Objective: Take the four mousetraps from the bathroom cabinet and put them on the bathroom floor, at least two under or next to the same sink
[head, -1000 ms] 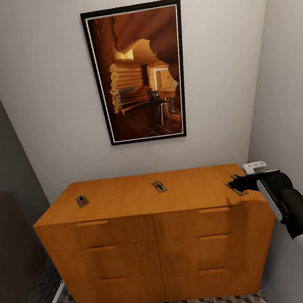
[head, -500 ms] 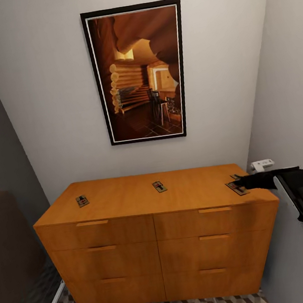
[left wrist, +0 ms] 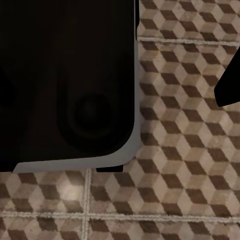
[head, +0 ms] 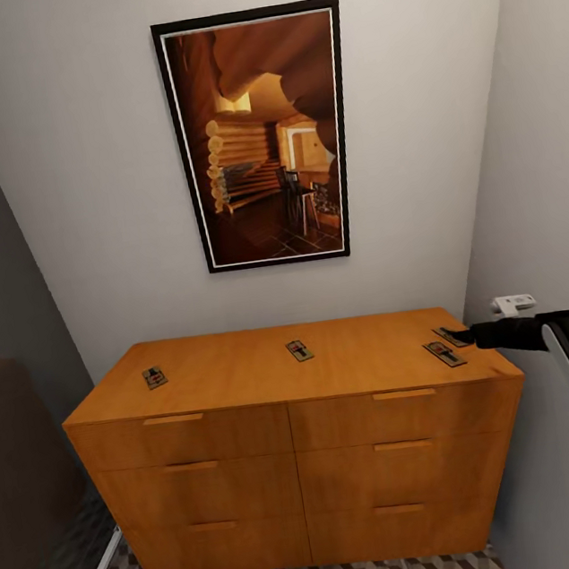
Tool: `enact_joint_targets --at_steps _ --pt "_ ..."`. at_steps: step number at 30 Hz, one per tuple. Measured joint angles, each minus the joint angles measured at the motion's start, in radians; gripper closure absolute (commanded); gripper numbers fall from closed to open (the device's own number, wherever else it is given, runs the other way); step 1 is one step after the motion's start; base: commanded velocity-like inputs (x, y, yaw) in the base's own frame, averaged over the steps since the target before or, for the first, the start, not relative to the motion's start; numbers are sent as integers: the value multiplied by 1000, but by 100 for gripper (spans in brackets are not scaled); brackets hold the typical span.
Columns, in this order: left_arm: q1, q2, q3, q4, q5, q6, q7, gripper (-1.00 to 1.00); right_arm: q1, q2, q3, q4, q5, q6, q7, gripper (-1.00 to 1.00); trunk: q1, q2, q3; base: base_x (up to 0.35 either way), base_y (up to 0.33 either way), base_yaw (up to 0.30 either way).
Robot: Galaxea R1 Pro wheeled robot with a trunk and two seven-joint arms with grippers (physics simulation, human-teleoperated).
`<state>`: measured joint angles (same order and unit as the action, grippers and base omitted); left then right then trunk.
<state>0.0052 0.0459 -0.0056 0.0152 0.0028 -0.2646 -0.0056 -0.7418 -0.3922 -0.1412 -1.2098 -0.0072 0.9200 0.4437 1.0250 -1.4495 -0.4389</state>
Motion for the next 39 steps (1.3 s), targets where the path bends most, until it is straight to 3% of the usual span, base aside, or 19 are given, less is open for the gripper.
enact_joint_targets --at_steps 19,32,39 --pt "0 0 1 0 0 0 0 -100 0 -6 2 0 0 0 20 -100 0 0 0 0 0 0" --pt "0 0 1 0 0 0 0 -100 0 -5 4 0 46 1 16 -100 0 0 0 0 0 0" --pt "0 0 1 0 0 0 0 -100 0 -4 5 0 50 1 15 -100 0 0 0 0 0 0"
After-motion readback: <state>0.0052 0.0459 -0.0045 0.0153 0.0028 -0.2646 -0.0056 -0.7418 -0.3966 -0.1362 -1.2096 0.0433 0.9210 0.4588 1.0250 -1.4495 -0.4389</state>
